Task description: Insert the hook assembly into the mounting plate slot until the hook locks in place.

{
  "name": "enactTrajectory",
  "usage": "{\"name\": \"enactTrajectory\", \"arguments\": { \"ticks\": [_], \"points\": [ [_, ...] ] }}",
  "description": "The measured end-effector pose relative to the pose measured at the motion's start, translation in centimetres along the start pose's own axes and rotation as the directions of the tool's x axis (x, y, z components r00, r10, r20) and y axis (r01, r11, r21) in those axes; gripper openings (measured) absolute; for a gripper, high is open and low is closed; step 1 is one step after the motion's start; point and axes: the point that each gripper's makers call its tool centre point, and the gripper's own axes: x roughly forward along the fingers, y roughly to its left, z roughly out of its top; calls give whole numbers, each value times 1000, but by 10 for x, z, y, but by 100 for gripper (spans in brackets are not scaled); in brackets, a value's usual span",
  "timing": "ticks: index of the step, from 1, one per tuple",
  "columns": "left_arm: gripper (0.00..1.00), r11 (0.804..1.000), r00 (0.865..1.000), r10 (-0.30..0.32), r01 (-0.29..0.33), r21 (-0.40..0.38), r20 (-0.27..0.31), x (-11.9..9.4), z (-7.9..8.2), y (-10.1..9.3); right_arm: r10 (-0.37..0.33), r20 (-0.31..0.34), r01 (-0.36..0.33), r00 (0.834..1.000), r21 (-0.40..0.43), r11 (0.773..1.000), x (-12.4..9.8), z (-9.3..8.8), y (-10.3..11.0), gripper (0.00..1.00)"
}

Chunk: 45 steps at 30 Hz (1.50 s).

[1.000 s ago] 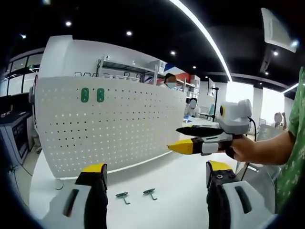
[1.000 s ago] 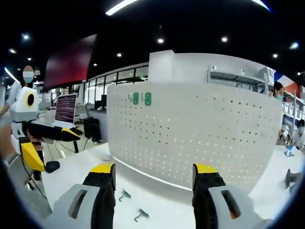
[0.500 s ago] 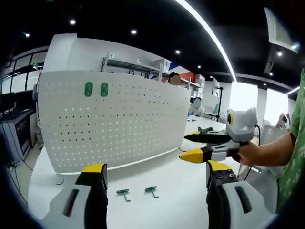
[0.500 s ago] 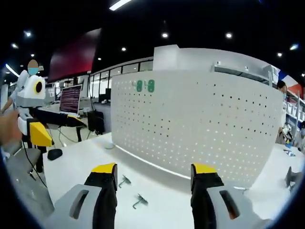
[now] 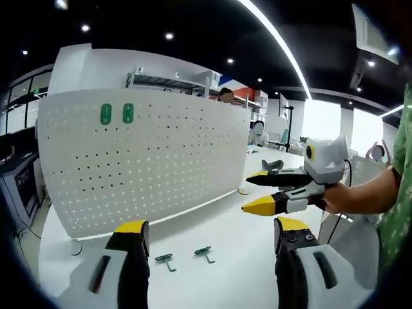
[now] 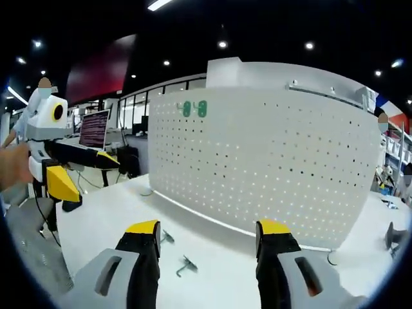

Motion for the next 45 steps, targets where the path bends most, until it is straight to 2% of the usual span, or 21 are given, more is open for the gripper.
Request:
{"name": "enactTrajectory", "arguments": {
  "ticks": [6,11,20,28,45],
  "points": [
    [71,998,997,-45,47,36,-61,19,-18,3,-10,-10,10,1000,5,1000,0,-5,-4,60],
    [65,992,987,-84,96,83,-138,35,-40,6,-19,-15,19,1000,8,1000,1,-6,-9,60],
    [56,980,969,-109,142,139,-222,58,-68,13,-25,-24,25,999,8,1000,4,-10,-11,59],
    [47,973,956,-126,172,155,-266,78,-90,18,-34,-31,34,999,7,999,2,-12,-15,59],
    [32,963,938,-147,208,172,-315,113,-123,29,-47,-60,49,997,18,999,4,-24,-20,59]
  ]
}}
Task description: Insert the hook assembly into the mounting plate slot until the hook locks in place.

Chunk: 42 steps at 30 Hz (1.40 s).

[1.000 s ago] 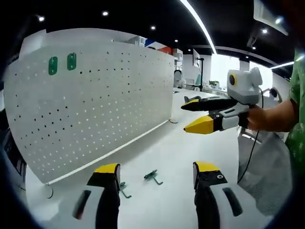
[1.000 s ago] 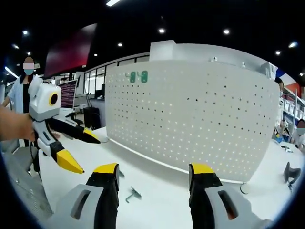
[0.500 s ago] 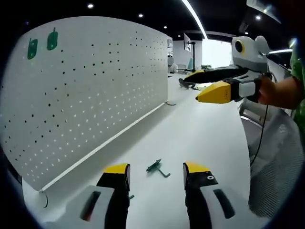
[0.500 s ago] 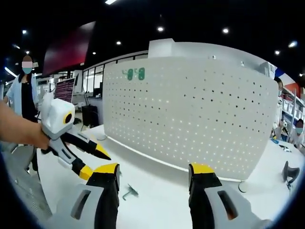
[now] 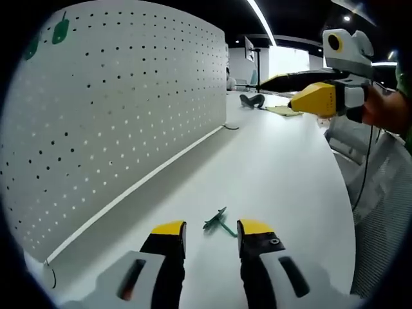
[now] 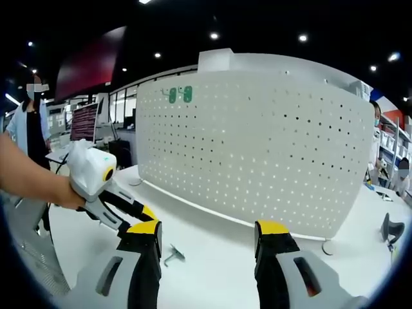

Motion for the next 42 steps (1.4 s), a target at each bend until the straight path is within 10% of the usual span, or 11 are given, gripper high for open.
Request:
{"name": "enactTrajectory", "arguments": {
  "ticks": [42],
  "points": [
    [12,996,997,-55,59,66,-51,41,-22,4,-12,-55,12,998,5,1000,13,-19,-11,57]
  ]
}}
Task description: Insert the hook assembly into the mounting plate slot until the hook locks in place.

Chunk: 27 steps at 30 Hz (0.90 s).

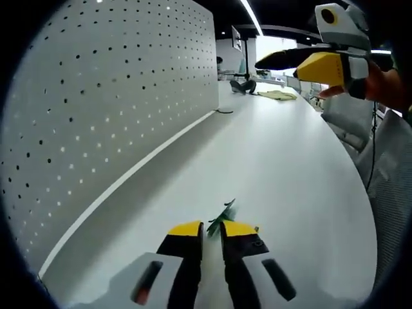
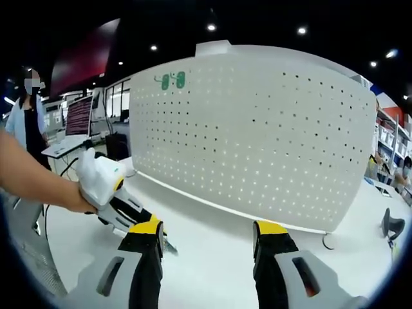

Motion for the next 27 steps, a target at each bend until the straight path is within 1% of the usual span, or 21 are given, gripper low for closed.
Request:
{"name": "enactTrajectory", "arguments": {
  "ticks": [16,24,27],
  "points": [
    [4,1000,1000,-3,3,5,-8,4,-1,-2,3,-7,-3,1000,-4,1000,0,-2,0,57],
    [4,1000,1000,-3,3,-3,-1,4,-1,-2,4,-6,-4,1000,-2,1000,-1,-2,0,57],
    [3,1000,1000,-3,3,-26,15,4,1,-1,3,-4,-3,1000,0,1000,-1,-2,0,57]
  ]
}}
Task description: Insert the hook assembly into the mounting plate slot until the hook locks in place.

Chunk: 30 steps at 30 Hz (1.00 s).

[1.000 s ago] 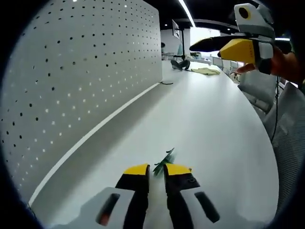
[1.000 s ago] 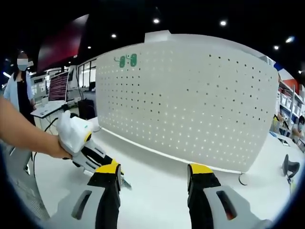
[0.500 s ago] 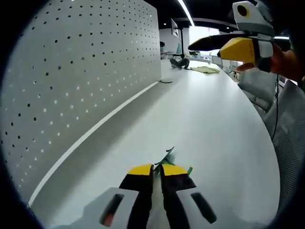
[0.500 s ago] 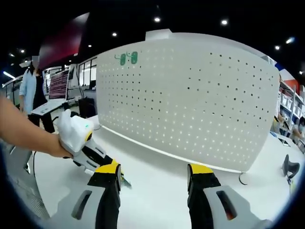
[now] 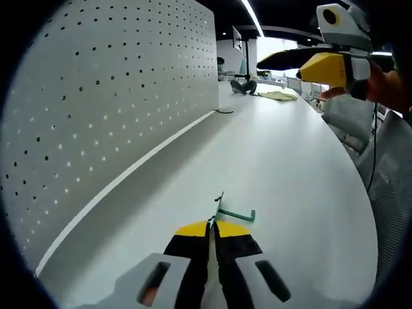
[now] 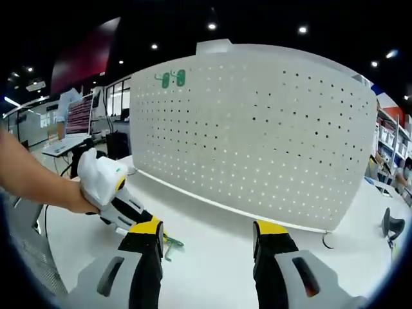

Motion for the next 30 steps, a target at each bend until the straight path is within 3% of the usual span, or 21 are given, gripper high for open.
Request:
{"name": "enactTrajectory", "arguments": {
  "ticks": [16,30],
  "points": [
    [2,997,1000,-7,9,-80,28,-16,6,0,10,24,-10,1000,1,1000,-6,7,2,56],
    [2,995,991,8,5,-99,135,-58,38,-5,38,70,-37,997,-10,999,-15,27,12,53]
  ]
}}
